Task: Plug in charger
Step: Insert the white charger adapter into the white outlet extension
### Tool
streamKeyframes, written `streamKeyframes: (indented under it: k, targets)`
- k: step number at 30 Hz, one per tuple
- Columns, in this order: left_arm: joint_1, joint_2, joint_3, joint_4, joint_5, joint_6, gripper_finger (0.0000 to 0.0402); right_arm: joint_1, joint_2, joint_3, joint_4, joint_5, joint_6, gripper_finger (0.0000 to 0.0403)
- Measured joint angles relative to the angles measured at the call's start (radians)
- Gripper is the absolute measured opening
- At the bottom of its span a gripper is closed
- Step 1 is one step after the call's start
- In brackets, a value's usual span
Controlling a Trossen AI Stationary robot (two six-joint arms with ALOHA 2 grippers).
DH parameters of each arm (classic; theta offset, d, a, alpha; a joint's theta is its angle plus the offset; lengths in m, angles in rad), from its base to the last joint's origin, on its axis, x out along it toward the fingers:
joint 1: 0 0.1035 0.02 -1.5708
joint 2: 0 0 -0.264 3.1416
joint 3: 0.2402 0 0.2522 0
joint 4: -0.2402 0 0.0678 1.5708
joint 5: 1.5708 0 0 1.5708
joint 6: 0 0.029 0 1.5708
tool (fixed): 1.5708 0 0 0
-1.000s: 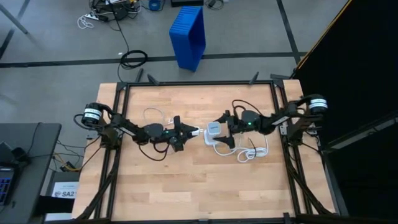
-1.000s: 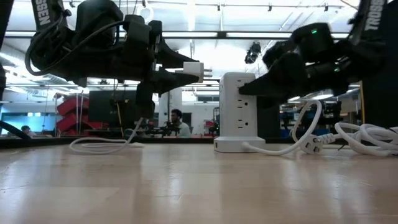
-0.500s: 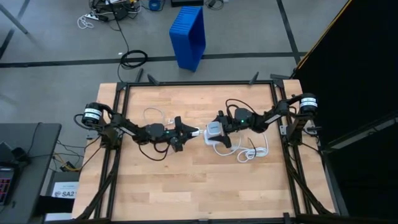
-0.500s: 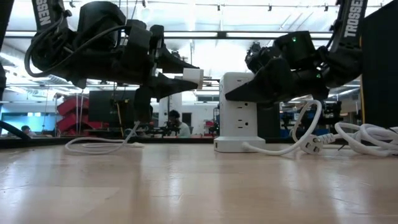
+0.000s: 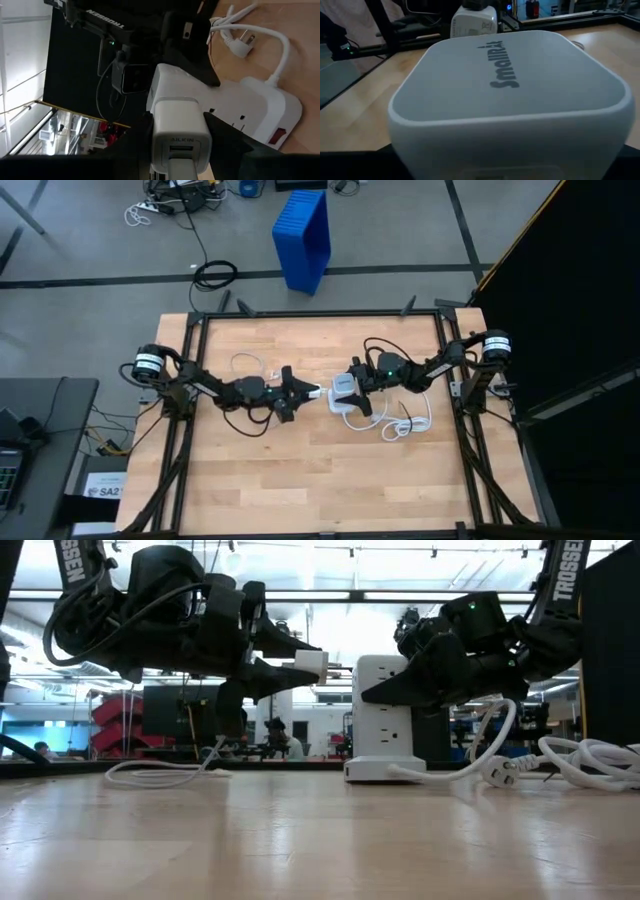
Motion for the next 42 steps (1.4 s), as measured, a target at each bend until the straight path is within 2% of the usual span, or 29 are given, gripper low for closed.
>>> streamKeyframes:
  k: [8,14,32,42]
  targets:
    - [0.006,0.000,0.000,0.000,0.004,0.000,0.0124,0.001,0.000,0.000,0.005,-0.017,0.023,0.0264]
    - [0.006,0.000,0.000,0.000,0.023,0.000,0.0124,0.008,0.003,0.045,-0.008,-0.129,0.154,0.0264]
    - [0.001,0.000,0.001,-0.008,0.019,0.001,0.0124,0.027,0.008,0.073,-0.043,-0.018,0.168,0.0264]
    - [-0.021,0.000,0.001,-0.006,-0.022,0.033,0.0124,0.051,0.008,0.073,-0.038,-0.019,0.173,0.0264]
